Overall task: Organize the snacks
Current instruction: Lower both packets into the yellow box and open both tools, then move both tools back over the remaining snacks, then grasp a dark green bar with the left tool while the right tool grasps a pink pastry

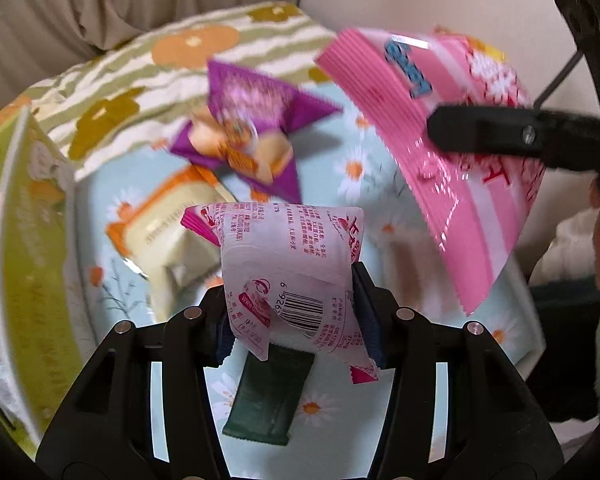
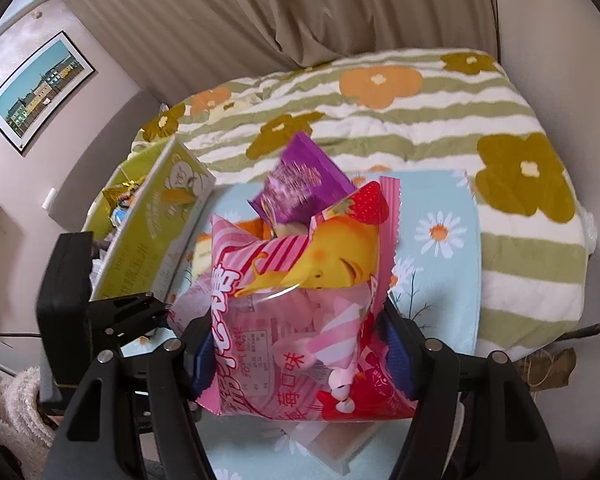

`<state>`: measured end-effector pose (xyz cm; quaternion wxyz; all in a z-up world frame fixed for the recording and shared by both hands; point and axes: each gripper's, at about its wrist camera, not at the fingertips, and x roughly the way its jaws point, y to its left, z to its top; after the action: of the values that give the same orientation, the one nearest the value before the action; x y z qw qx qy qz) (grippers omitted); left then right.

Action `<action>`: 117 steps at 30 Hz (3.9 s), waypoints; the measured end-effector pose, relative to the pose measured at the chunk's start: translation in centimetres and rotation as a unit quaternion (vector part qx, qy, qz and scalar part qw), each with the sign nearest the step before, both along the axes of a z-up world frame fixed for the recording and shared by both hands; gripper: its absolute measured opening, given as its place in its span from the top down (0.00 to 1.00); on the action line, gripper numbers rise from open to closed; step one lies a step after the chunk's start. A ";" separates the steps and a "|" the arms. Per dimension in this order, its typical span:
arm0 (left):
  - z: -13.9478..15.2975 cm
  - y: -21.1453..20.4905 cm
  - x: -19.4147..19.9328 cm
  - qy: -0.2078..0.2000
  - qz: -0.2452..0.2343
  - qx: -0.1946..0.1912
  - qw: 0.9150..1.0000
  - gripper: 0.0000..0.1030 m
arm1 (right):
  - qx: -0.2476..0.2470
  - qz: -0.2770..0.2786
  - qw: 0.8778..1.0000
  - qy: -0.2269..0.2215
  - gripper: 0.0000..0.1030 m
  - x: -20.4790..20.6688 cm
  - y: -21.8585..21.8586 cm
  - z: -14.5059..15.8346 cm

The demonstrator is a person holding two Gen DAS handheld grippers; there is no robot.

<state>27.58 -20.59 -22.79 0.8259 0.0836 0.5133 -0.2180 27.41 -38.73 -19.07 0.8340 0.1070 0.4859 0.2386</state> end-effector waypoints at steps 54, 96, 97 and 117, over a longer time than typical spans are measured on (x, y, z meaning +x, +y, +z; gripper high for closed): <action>10.1 40.9 0.2 -0.056 0.171 -0.038 0.983 0.01 | -0.029 0.016 0.999 0.000 0.31 3.7 35.5 7.9; 11.2 14.0 -7.1 -0.100 0.068 -0.041 0.992 0.01 | -0.107 -0.160 0.980 -0.048 0.01 -8.5 9.6 9.5; 10.5 13.1 -7.2 -0.093 0.062 -0.040 0.993 0.01 | -0.107 -0.162 0.980 -0.042 0.01 -8.8 8.6 8.9; -6.4 4.9 -7.1 0.023 -0.031 0.056 0.998 0.18 | -0.107 -0.173 0.977 0.055 0.01 -9.4 2.6 -6.7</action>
<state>20.51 -15.67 -29.21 0.8009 0.1409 0.5403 -0.2164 18.05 -36.13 -25.74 0.8415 0.1122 0.5275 0.0307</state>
